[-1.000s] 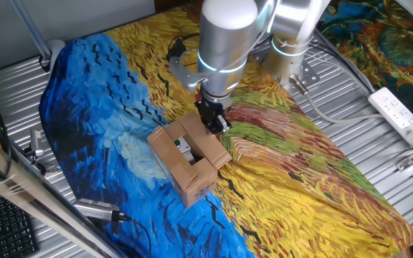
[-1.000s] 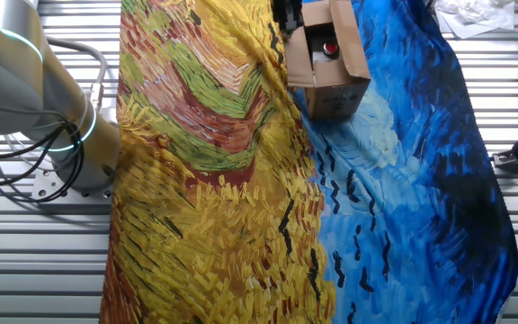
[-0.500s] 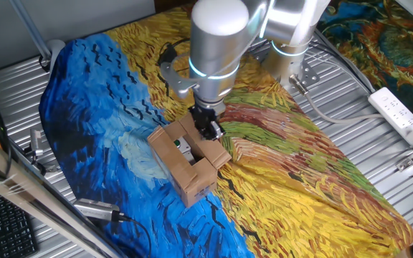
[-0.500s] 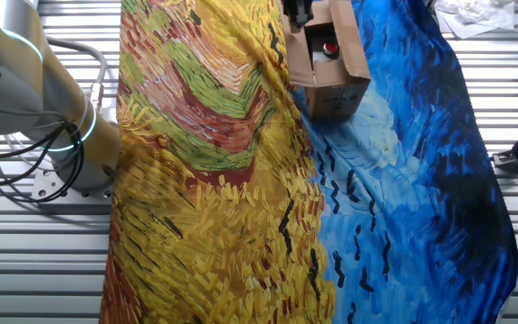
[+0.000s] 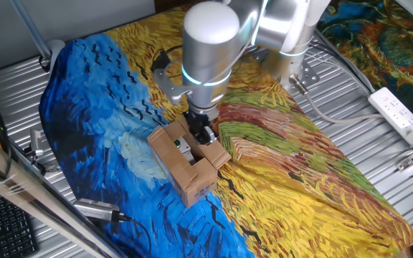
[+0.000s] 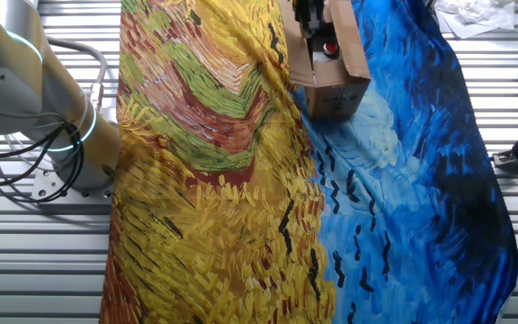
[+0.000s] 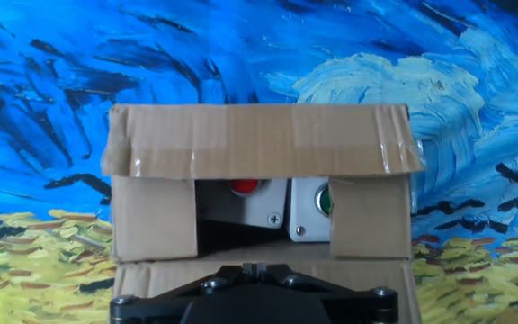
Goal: Open a box
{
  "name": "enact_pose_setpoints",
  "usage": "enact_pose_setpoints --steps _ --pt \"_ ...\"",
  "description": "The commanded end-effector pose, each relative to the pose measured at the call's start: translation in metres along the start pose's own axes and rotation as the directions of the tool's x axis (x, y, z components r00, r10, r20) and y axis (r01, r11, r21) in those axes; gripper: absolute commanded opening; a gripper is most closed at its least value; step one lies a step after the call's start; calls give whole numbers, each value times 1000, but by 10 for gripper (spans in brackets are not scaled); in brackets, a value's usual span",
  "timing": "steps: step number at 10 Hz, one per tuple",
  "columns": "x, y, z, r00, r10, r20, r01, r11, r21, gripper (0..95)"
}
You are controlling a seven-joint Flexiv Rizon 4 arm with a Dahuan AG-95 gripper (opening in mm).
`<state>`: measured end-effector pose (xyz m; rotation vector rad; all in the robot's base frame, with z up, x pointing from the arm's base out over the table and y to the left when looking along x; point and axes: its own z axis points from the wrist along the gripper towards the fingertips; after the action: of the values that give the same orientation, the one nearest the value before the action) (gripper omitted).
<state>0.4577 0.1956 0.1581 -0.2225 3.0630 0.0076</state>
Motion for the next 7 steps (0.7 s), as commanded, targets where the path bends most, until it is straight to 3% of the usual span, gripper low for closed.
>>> enact_pose_setpoints --steps 1,7 --pt "-9 -2 4 1000 -6 0 6 1000 2 0" --pt "-32 -5 11 1000 -5 0 5 1000 -1 0"
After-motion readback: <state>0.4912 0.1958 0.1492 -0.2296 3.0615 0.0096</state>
